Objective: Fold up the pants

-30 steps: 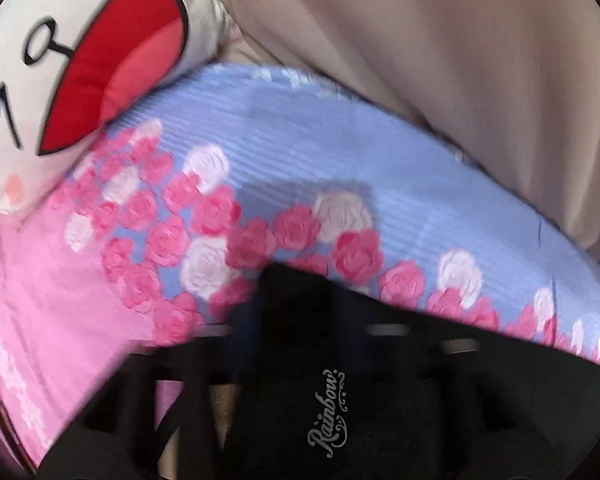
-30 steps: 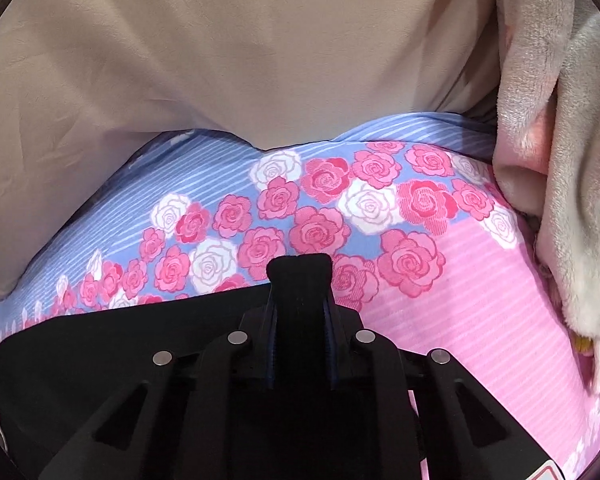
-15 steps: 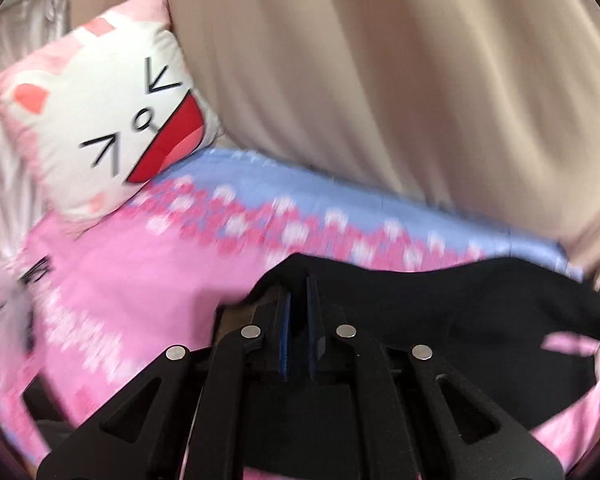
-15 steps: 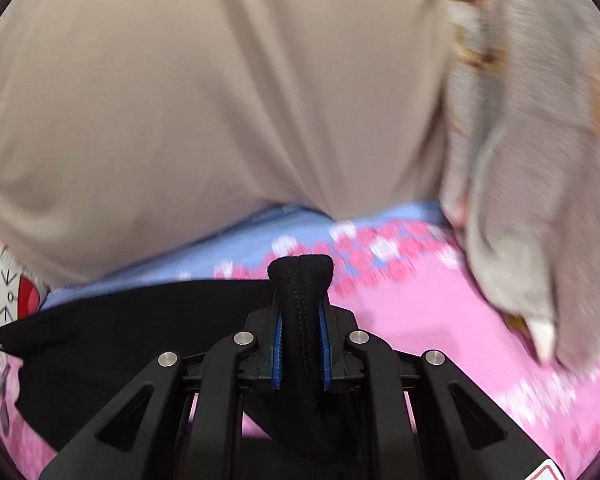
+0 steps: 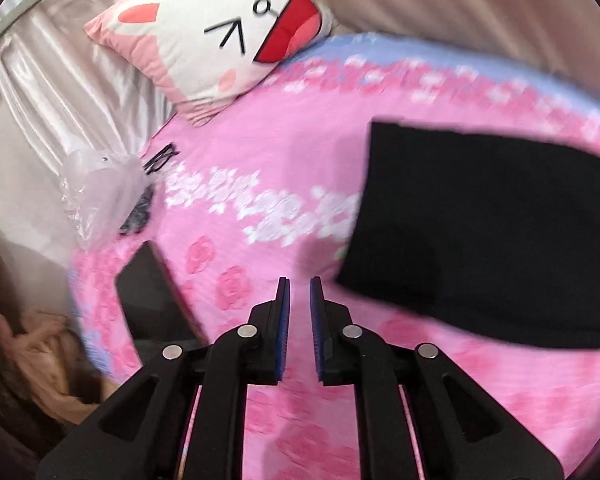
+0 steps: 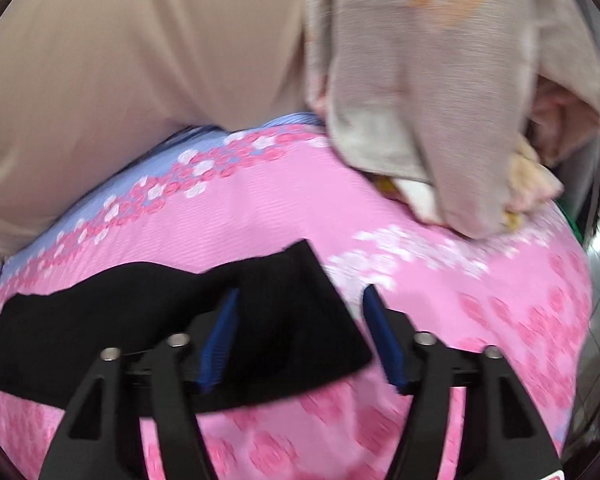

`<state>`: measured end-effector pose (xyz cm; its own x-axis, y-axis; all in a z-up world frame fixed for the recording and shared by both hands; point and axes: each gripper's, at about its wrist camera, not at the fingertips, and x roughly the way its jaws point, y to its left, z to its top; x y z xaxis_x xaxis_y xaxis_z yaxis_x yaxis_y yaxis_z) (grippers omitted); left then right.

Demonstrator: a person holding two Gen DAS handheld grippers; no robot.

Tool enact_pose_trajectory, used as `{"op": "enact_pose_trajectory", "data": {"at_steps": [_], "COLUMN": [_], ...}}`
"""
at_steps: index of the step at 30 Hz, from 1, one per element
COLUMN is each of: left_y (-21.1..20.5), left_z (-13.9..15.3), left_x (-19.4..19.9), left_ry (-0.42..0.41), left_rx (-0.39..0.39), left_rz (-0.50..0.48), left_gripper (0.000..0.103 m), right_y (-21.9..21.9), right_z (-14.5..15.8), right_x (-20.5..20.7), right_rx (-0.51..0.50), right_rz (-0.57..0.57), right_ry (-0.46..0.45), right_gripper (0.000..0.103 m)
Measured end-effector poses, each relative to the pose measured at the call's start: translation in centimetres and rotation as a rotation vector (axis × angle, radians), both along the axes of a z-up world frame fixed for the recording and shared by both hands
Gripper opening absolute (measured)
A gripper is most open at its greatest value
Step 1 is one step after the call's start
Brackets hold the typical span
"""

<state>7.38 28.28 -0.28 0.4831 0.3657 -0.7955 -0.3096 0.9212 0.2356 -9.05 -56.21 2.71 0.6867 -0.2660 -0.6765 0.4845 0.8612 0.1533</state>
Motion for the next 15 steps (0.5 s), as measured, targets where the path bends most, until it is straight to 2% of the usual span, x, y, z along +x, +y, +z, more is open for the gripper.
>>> {"op": "enact_pose_trajectory", "data": {"at_steps": [1,2,3,4,5,6,9,12,15], "left_y": [-0.8,-2.0,-3.6,-5.0,-6.8,-9.0,-14.0,-18.3,-21.6], "left_z": [0.8,1.8,2.9,3.5,4.0,4.5,4.7,4.2,2.9], "left_x": [0.1,0.2,0.4,0.6,0.7,0.7,0.7,1.1,1.3], "left_ry": [-0.024,-0.058,-0.1,-0.127,-0.155,-0.183,-0.204,-0.18,-0.152], "left_rx": [-0.002,0.004,0.01,0.011,0.005,-0.007,-0.061,-0.13,-0.155], "left_rz": [-0.011,-0.028,-0.059,-0.085,-0.123,-0.176,-0.294,-0.394,-0.467], "left_gripper": [0.013,0.025,0.034,0.056,0.072,0.075,0.075,0.075,0.075], "right_y": [-0.1,-0.1,-0.1,0.0,0.0,0.1,-0.1,-0.8,-1.8], "right_z": [0.5,1.1,1.4,2.0,2.5,2.8,3.5,3.2,1.9], "right_x": [-1.0,-1.9,-2.4,-2.8,-3.0,-3.1,-4.1,-3.8,-2.6], "right_rx": [0.014,0.035,0.047,0.072,0.101,0.126,0.207,0.354,0.495], "right_rz": [-0.007,-0.004,-0.006,-0.002,0.01,0.026,0.052,0.083,0.087], "right_ry": [-0.018,-0.04,-0.057,-0.08,-0.105,-0.129,-0.199,-0.21,-0.2], "right_gripper": [0.066,0.066,0.071,0.074,0.077,0.076,0.078,0.079,0.079]}}
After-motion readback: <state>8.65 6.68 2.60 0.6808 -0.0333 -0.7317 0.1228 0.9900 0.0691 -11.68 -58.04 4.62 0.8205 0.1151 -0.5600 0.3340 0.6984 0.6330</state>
